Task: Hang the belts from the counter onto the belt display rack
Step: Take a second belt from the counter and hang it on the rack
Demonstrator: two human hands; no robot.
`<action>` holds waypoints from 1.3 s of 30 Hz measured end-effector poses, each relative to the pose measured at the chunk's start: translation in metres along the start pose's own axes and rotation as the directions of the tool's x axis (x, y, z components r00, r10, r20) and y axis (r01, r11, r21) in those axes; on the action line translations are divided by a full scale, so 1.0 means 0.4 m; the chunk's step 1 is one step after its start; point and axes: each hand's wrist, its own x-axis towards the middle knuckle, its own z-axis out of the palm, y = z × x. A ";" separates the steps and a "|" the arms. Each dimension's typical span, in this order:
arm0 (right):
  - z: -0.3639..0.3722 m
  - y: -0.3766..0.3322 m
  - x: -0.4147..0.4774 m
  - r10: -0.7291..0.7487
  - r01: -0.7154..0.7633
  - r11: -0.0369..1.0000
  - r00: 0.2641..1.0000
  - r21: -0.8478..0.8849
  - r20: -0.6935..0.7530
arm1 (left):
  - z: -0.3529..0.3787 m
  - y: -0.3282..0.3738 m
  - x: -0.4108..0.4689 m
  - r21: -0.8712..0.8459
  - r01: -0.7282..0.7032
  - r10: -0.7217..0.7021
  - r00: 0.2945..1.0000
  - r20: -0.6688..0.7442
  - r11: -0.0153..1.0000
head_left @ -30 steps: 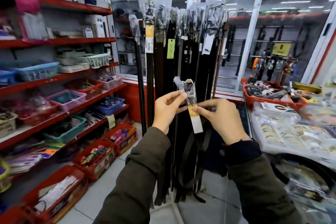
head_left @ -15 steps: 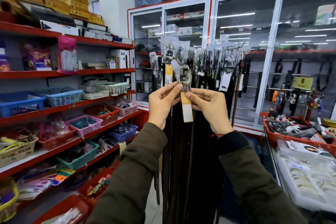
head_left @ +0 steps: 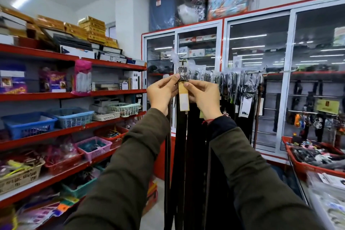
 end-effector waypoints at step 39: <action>-0.464 0.221 -0.335 -0.308 0.042 0.228 0.951 -0.973 -0.031 | 0.043 -0.515 -0.372 0.759 -0.563 0.246 0.826 0.507 0.326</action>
